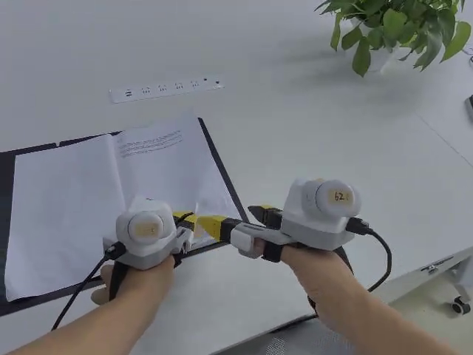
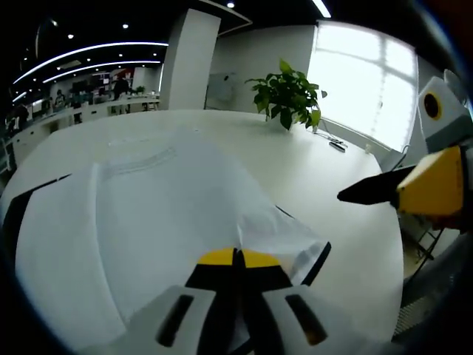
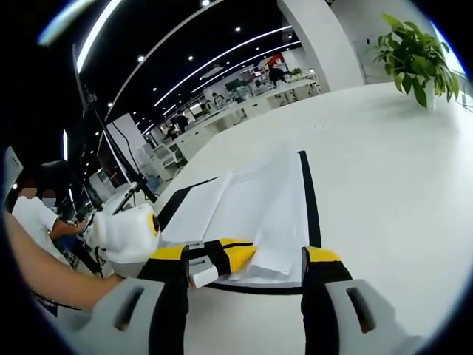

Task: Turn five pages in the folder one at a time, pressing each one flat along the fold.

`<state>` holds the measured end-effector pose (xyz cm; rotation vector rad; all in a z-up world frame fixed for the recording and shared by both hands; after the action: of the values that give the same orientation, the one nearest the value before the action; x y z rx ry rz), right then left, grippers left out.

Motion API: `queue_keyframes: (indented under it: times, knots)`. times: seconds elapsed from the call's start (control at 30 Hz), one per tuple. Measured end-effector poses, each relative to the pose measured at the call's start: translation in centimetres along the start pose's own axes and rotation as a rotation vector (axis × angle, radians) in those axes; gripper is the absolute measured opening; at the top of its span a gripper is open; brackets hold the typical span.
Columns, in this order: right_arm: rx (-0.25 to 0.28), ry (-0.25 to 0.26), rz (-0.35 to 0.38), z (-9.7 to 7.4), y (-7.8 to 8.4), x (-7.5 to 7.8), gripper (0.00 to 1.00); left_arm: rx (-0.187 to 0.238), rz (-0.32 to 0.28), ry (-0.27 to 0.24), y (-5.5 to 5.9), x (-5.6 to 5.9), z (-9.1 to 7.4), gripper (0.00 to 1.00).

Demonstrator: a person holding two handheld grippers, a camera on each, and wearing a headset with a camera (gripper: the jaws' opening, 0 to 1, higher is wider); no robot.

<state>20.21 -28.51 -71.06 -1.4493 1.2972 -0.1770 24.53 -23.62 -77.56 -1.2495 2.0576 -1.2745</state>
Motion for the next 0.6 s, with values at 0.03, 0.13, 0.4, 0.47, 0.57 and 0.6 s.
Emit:
queue_keyframes:
  times: [0.03,0.13,0.4,0.47,0.57,0.6]
  knots:
    - [-0.001,0.002,-0.001,0.4,-0.2,0.4,0.58,0.001,0.003,0.002,0.0,0.0,0.0,0.00]
    - [-0.004,0.003,-0.002,1.3,-0.9,1.2,0.51,0.001,0.003,0.003,0.0,0.1,0.0,0.00]
    - [-0.028,-0.001,-0.002,3.1,-1.8,3.3,0.41,-0.001,0.003,0.003,0.1,0.1,0.1,0.00]
    - [-0.038,-0.004,0.006,3.4,-1.7,3.7,0.39,0.001,0.005,0.002,0.1,0.2,0.1,0.00]
    - [-0.053,-0.010,0.013,3.7,-1.4,4.2,0.36,0.002,0.004,0.001,0.1,0.2,0.1,0.00]
    - [-0.063,-0.009,0.011,3.8,-1.3,4.3,0.35,0.003,0.002,0.001,0.1,0.2,0.1,0.00]
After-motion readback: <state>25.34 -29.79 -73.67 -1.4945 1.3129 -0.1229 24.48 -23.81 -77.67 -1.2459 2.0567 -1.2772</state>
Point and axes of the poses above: the centre of the closed fingertips' face, and the gripper's own axes: z roughly forward along the fingers, x roughly to its right, y roughly out of its underside, the point moved 1 cm from there along -z, roughly backward along the fingers, and after that the axes turned 12 degrees about -y, right-handed, at the moved point
